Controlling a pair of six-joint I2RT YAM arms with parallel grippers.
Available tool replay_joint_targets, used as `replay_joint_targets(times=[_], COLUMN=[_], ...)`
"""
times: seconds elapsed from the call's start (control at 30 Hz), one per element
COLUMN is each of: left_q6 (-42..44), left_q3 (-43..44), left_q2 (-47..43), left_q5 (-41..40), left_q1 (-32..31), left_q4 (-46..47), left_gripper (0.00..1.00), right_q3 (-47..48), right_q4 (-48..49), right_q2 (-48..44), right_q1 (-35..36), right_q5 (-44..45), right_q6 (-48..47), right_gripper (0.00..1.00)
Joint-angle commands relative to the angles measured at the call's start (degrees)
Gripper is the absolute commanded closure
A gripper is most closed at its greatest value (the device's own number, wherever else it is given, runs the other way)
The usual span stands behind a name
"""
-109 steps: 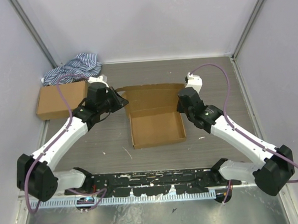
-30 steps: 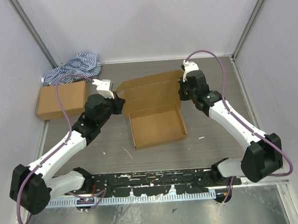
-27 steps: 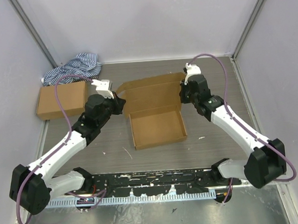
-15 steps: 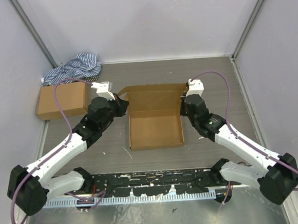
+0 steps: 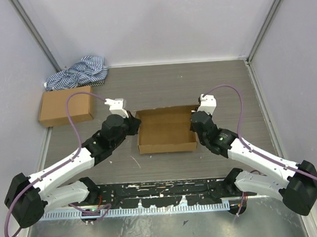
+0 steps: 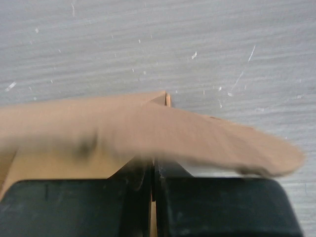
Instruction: Fold the paper box
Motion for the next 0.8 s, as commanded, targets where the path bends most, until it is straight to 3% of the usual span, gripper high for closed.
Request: replay_joint_targets(times=[0.0,0.1,0.23,0.27,0.33,0.37,0.67,0.77], left_q6=[-1.89,-1.96,-2.59,-2.69,-3.34,-3.8,-10.8,-12.71], left_q3=[-2.65,-2.93,-3.36,-3.41,-3.27,-3.26,-4.52,-4.96], left_q2=[-1.15,-2.24,-5.29,-6.35,-9.53,-11.19,-23.8,-28.69], left_q5=[-0.03,-1.22,-1.62,-1.42,-1.01,-0.66,12.13,12.14], left_q1=[-2.5,-3.48,-4.07,-4.17,-4.33,-4.38,-4.45,-4.44], left_q4=[-3.49,-7.04,-13.37,-15.19,-19.37,-21.49,-35.21,-36.6], left_gripper=[0.86,0.83,0.78,0.77,0.75,0.74,0.75,0.76], right_q3=[-2.43,-4.54,-6.04,-6.08,-5.51,-5.03,-0.26,1.23], right_q4=[-6.84,-9.35,-14.9,-15.98,-18.99,-20.44,-26.23,-26.64], right_q2=[0.4,-1.61,-8.48,-10.54,-14.01,-15.41,-25.0,-28.05], right_q1=[2.17,3.46,5.07,5.19,5.3,5.38,5.43,5.43], right_q5=[-2.36,-3.54,-6.26,-8.08,-11.6,-12.91,-24.21,-28.41], right_q6=[6.5,8.27,10.79,10.83,11.17,11.36,11.26,9.63], right_gripper=[0.97,0.92,0.65,0.56,0.09,0.01,0.0,0.0])
